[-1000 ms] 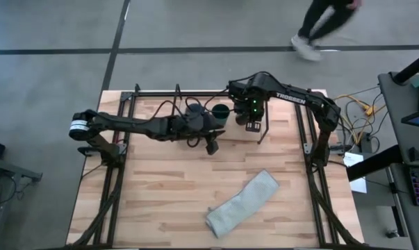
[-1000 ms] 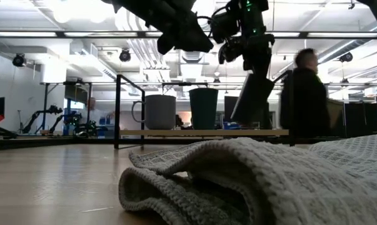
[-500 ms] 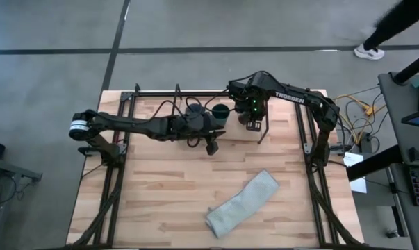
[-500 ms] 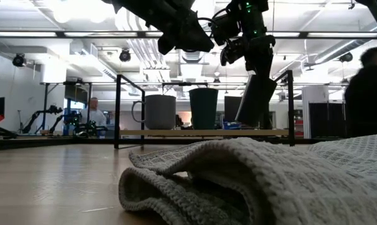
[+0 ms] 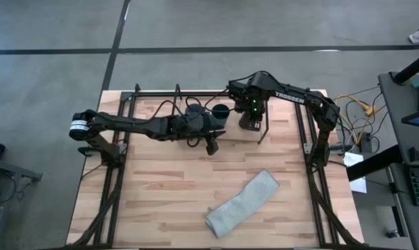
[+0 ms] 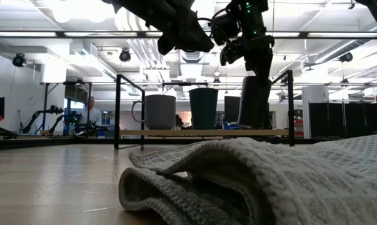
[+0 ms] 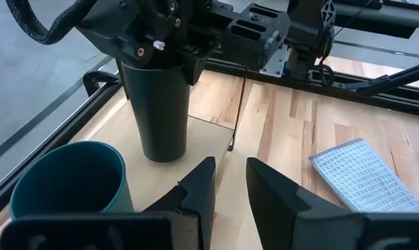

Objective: Stack small to large cups/mugs on shelf
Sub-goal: Put the black cup on the shelf, then return to Home Position

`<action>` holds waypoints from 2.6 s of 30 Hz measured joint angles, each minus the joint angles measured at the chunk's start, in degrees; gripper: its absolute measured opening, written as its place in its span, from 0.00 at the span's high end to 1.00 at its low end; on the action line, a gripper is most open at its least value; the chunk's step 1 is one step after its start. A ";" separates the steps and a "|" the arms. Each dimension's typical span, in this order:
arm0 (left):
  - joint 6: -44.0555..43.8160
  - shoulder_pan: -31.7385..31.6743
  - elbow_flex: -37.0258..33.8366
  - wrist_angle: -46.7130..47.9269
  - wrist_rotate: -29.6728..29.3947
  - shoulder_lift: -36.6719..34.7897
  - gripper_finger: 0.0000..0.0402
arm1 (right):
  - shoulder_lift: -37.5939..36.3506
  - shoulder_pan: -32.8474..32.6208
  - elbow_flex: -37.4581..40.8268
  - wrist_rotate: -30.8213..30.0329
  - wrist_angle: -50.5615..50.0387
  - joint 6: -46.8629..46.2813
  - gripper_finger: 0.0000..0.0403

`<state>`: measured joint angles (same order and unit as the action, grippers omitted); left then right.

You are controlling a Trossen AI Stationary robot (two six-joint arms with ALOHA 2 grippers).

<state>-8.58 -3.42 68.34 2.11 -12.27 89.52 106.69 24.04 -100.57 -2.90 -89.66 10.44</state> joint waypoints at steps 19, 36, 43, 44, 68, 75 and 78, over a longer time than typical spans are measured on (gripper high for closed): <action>0.00 0.00 0.00 0.13 -0.01 -0.07 0.83 | -0.02 -0.01 -0.02 0.00 6.11 -0.97 0.87; 0.57 -0.74 0.26 0.05 0.08 -0.44 0.83 | -0.11 -0.30 -8.45 0.04 0.07 -4.46 0.87; 0.69 -0.74 0.26 0.39 0.06 -4.14 0.83 | -0.35 -1.34 -18.90 0.27 -0.32 -9.75 0.87; 1.17 -0.74 0.28 0.30 0.08 -5.08 0.83 | -0.37 -1.45 -20.54 0.26 -0.34 -10.66 0.87; 4.59 -0.70 -1.20 7.64 0.04 -33.30 0.83 | -8.65 -5.19 -33.59 3.27 -0.35 -19.50 0.87; 4.48 -0.69 -1.30 14.98 0.04 -40.91 0.83 | -14.23 -8.91 -31.57 2.79 -0.14 -19.89 0.87; 4.48 -0.70 -1.36 15.57 0.04 -43.29 0.83 | -17.16 -10.14 -27.84 1.55 1.49 -21.64 0.87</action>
<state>-4.10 -4.12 66.98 17.68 -12.23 46.22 89.54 13.90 -128.42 -1.35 -88.17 -11.20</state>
